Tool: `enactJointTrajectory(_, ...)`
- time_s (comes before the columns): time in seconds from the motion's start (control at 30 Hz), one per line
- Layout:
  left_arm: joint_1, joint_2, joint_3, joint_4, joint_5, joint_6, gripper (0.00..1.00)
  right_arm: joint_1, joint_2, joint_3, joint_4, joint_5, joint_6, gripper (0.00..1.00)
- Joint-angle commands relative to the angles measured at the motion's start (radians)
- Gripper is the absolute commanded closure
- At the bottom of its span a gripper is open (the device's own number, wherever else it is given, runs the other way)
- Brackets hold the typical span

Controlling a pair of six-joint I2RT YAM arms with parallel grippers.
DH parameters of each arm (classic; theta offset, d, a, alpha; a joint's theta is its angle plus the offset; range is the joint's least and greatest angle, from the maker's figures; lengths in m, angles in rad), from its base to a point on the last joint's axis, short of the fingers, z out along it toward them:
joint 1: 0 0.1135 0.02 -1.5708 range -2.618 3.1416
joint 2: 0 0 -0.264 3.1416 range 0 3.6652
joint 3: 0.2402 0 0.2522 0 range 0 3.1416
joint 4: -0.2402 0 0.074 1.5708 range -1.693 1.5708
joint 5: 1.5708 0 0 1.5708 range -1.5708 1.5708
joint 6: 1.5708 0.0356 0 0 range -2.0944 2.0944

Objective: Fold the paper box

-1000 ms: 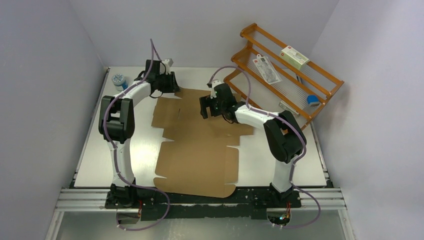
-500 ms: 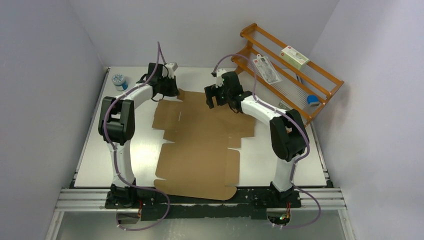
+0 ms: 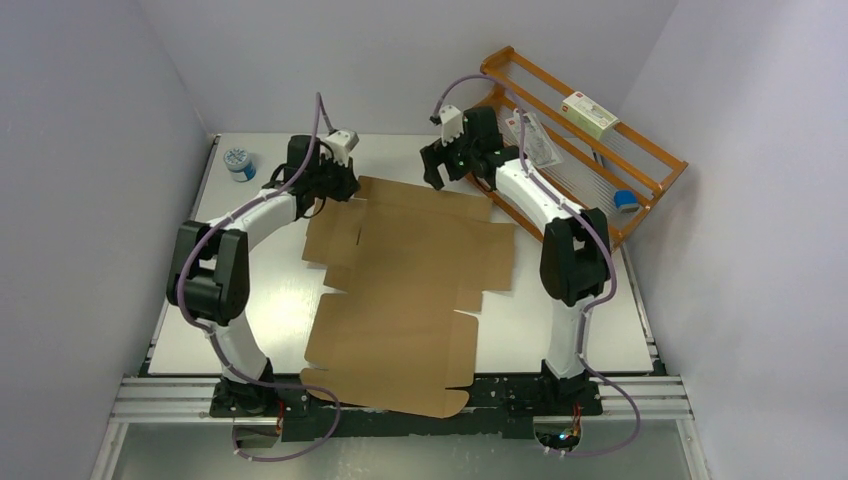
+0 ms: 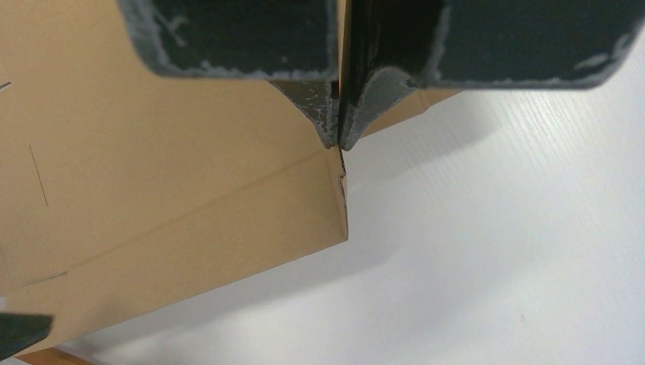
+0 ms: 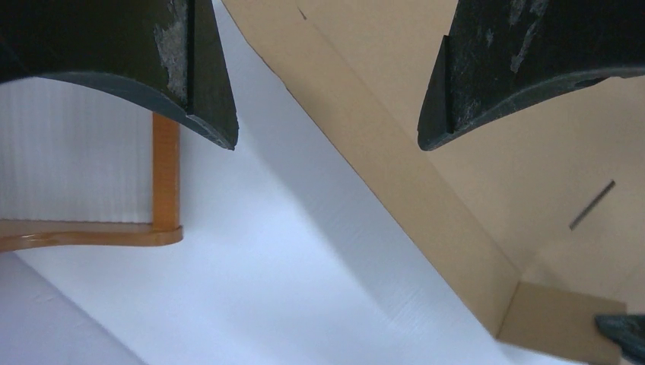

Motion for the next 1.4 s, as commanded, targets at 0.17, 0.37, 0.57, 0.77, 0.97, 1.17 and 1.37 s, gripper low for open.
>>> enactJointTrajectory(0.17, -0.021, -0.062, -0.075, 0.151, 0.058, 0.041, 0.95, 0.001, 0.079, 0.021, -0.101, -0.128, -0.124, 0.1)
enactJointTrajectory(0.37, -0.023, -0.109, -0.117, 0.192, 0.083, 0.058, 0.95, 0.002, 0.124, 0.045, -0.117, -0.086, -0.168, 0.15)
enactJointTrajectory(0.57, -0.023, -0.159, -0.181, 0.262, 0.096, 0.053, 0.95, 0.002, 0.163, 0.08, -0.175, -0.172, -0.212, 0.24)
enactJointTrajectory(0.77, -0.023, -0.149, -0.168, 0.236, 0.102, 0.061, 0.95, 0.003, 0.152, 0.083, -0.225, -0.22, -0.24, 0.56)
enactJointTrajectory(0.97, -0.023, -0.146, -0.169, 0.241, 0.09, 0.052, 0.85, 0.019, 0.099, 0.046, -0.246, -0.17, -0.281, 0.91)
enactJointTrajectory(1.17, -0.023, -0.172, -0.169, 0.229, 0.031, 0.037, 0.65, 0.054, 0.036, 0.006, -0.197, 0.034, -0.286, 0.99)
enactJointTrajectory(1.37, -0.015, -0.253, -0.182, 0.213, -0.091, 0.053, 0.36, 0.112, -0.073, -0.111, -0.104, 0.149, -0.413, 1.0)
